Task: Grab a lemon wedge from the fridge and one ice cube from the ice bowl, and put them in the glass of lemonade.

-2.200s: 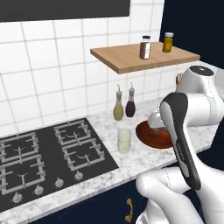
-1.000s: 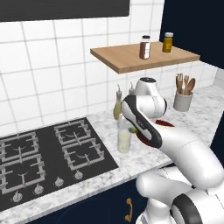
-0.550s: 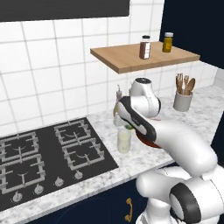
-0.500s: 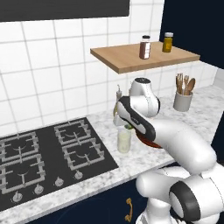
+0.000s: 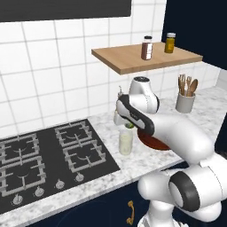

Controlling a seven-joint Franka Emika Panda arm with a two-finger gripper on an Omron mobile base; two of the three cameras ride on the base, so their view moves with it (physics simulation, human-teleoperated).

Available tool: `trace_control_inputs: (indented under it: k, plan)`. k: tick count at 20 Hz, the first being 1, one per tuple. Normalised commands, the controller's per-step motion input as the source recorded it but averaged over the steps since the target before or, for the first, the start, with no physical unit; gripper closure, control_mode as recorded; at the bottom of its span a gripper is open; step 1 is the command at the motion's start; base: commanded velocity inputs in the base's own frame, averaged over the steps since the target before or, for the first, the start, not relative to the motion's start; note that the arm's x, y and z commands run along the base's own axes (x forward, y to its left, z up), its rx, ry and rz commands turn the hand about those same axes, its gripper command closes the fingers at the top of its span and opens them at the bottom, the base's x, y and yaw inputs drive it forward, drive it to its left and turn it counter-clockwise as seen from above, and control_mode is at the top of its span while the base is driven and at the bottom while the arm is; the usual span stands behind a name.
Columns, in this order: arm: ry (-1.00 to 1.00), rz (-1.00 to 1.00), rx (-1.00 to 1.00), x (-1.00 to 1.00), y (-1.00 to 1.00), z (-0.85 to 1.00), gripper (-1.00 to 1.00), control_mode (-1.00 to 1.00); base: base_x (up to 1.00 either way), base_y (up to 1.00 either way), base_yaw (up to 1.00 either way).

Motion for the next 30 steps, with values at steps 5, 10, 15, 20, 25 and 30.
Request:
trace_control_inputs:
  k: [5, 10, 15, 20, 25, 30]
  plan:
    - [0.0, 0.0, 0.0, 0.04, 0.06, -0.01, 1.0, -1.0, 0.0, 0.0, 0.0]
    - [-0.09, 0.0, 0.0, -0.09, 0.18, -0.05, 1.0, -1.0, 0.0, 0.0, 0.0]
    - [-0.01, 0.0, 0.0, 0.0, -0.01, -0.12, 1.0, -1.0, 0.0, 0.0, 0.0]
    - [0.01, 0.0, 0.0, 0.01, 0.0, -0.08, 1.0, -1.0, 0.0, 0.0, 0.0]
    - [0.0, 0.0, 0.0, 0.06, 0.0, 0.0, 1.0, -1.0, 0.0, 0.0, 0.0]
    - [0.0, 0.0, 0.0, 0.0, 0.0, 0.0, 1.0, -1.0, 0.0, 0.0, 0.0]
